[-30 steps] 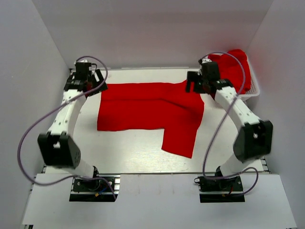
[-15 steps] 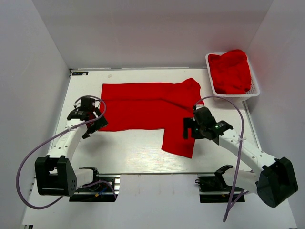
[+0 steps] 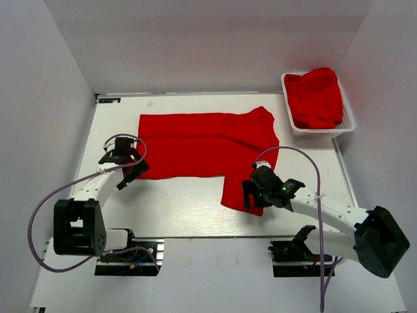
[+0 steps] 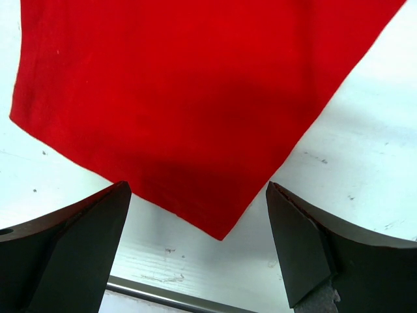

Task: Fold and stack the t-shirts
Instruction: Fold the tshirt

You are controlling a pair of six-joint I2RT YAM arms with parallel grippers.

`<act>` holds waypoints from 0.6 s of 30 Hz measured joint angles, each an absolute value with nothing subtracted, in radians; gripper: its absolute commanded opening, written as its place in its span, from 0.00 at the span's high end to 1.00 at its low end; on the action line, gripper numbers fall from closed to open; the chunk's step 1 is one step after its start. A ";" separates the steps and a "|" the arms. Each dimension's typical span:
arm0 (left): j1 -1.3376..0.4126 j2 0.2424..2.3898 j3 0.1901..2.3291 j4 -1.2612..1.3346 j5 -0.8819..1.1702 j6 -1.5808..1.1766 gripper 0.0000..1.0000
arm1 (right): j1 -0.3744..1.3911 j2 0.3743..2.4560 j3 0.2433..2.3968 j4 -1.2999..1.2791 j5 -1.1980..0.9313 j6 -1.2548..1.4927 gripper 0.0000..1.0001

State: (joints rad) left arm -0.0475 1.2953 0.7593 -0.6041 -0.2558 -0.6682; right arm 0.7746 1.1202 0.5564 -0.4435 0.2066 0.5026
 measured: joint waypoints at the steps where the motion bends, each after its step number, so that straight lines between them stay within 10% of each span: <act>1: -0.047 1.304 0.756 -0.590 -0.257 -0.669 0.05 | 0.784 1.120 0.552 -0.444 0.211 0.508 0.10; 12: -0.036 1.394 0.704 -0.453 -0.290 -0.673 0.20 | 0.847 1.095 0.538 -0.451 0.267 0.585 0.10; 18: -0.024 1.439 0.682 -0.362 -0.299 -0.672 0.53 | 0.854 1.081 0.538 -0.462 0.268 0.618 0.10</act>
